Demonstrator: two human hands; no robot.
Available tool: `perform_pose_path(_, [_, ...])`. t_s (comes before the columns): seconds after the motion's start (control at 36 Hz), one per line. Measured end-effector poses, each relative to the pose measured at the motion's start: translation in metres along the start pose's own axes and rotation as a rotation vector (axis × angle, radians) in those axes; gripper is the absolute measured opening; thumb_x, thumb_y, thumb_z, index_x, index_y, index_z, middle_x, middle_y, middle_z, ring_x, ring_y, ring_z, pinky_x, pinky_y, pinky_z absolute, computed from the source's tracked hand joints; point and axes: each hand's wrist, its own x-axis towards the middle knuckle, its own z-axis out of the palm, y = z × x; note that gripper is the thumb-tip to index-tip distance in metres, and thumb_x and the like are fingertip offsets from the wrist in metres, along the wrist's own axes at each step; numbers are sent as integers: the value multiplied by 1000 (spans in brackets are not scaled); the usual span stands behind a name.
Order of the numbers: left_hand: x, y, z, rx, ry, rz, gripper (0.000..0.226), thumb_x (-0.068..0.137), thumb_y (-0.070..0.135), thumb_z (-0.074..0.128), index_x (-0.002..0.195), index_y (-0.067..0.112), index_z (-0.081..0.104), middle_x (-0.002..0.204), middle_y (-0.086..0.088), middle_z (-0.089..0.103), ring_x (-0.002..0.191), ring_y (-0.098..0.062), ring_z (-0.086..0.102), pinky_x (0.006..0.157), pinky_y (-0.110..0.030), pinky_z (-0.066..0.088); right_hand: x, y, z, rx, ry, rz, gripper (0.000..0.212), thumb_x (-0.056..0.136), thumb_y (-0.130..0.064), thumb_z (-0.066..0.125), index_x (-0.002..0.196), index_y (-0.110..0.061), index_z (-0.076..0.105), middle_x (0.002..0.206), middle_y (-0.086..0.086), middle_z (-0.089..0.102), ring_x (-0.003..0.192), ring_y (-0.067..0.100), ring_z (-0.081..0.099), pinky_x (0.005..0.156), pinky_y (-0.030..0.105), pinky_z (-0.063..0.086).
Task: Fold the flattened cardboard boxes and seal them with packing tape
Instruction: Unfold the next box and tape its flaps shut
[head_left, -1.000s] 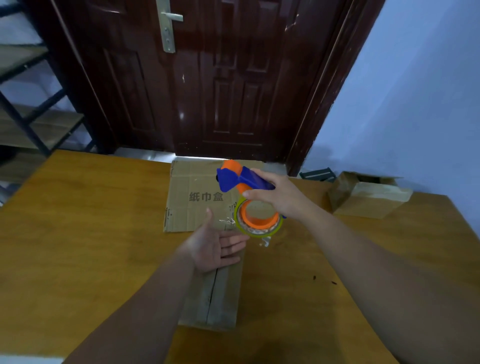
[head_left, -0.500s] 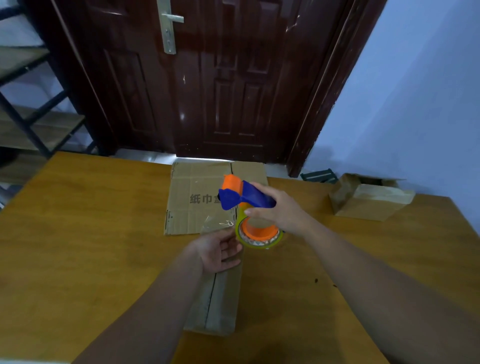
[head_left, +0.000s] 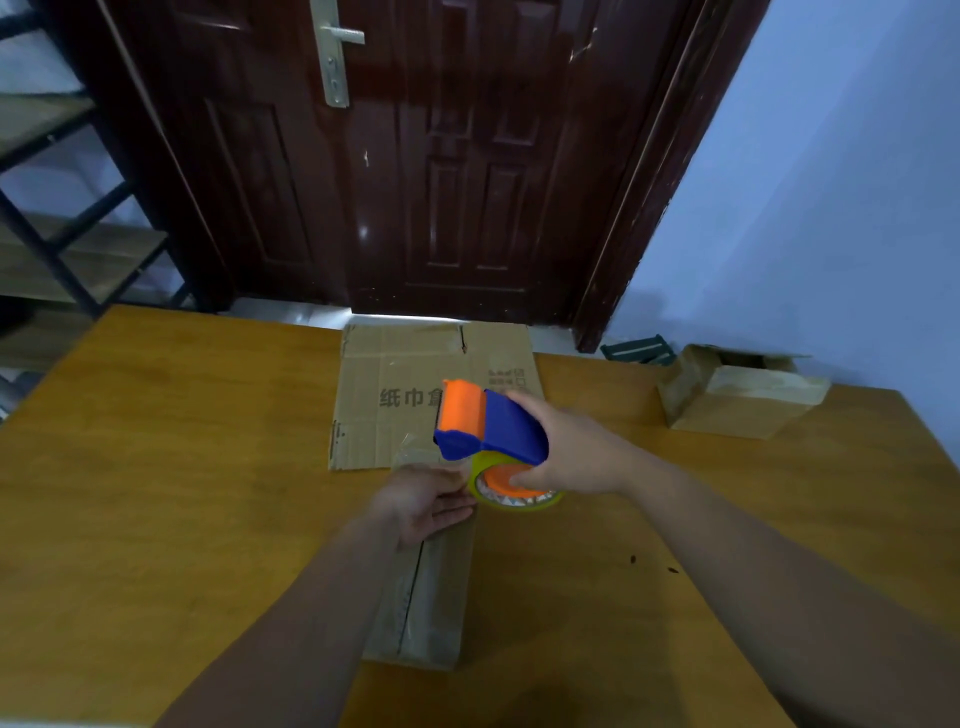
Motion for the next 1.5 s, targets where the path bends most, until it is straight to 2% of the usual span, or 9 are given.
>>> perform_pose_path(0.19, [-8, 1, -8, 37, -29, 54, 11, 92, 2, 55, 95, 3, 65, 76, -11, 68, 67, -17, 68, 60, -29, 58, -11, 19, -21, -336, -10, -11, 55, 74, -37, 77, 115, -38, 40, 100, -17, 53, 87, 6, 55, 74, 24, 48])
perform_pose_path(0.31, [-8, -3, -7, 42, -68, 58, 10, 91, 3, 56, 93, 1, 66, 78, -11, 65, 68, -18, 65, 64, -29, 59, -20, 32, -23, -276, 77, -10, 54, 74, -29, 76, 107, -40, 34, 89, -24, 44, 78, -1, 50, 62, 15, 34])
perform_pose_path(0.39, [-6, -5, -7, 23, -49, 73, 10, 91, 2, 57, 90, 1, 66, 71, -9, 65, 64, -17, 66, 63, -28, 59, -23, 39, -21, -177, 176, 11, 48, 74, -26, 78, 105, -30, 41, 91, -13, 48, 75, 6, 52, 59, 18, 35])
perform_pose_path(0.58, [-4, -5, -9, 25, -57, 64, 10, 89, 4, 59, 94, 0, 67, 72, -9, 67, 65, -17, 67, 61, -28, 59, -29, 51, -13, -160, 202, 32, 50, 76, -27, 77, 109, -30, 40, 92, -8, 51, 74, 6, 54, 59, 18, 39])
perform_pose_path(0.75, [-4, -9, -7, 94, -57, 96, 8, 87, 5, 62, 92, 1, 68, 74, -10, 69, 65, -16, 69, 56, -25, 56, -31, 62, -10, -474, 113, -3, 50, 83, -26, 66, 122, -29, 35, 106, -3, 49, 86, 14, 52, 74, 32, 49])
perform_pose_path(0.92, [-5, -7, -2, 124, -3, 101, 11, 87, 4, 63, 96, 0, 68, 76, -10, 71, 67, -18, 70, 56, -26, 55, -29, 74, -18, -731, 117, -57, 50, 84, -26, 62, 121, -39, 31, 103, -7, 49, 92, 13, 49, 83, 30, 41])
perform_pose_path(1.17, [-5, -8, -5, 121, 11, 111, 11, 89, 4, 59, 87, 3, 70, 74, -9, 70, 67, -17, 68, 57, -27, 56, -29, 76, -22, -288, 164, 13, 51, 79, -17, 72, 120, -22, 41, 103, 1, 51, 81, 13, 52, 68, 30, 45])
perform_pose_path(1.39, [-5, -8, -4, 117, 13, 112, 10, 87, 3, 63, 93, 0, 70, 74, -11, 71, 65, -18, 70, 55, -25, 55, -38, 82, -26, -362, 170, 22, 51, 80, -20, 71, 119, -24, 38, 98, -3, 47, 79, 13, 53, 63, 26, 44])
perform_pose_path(1.5, [-5, -7, -5, 117, -3, 112, 9, 88, 2, 61, 92, 0, 68, 71, -10, 70, 63, -17, 69, 56, -25, 56, -38, 90, -18, -648, 168, -38, 48, 82, -24, 64, 121, -30, 35, 104, -5, 46, 89, 14, 49, 73, 27, 37])
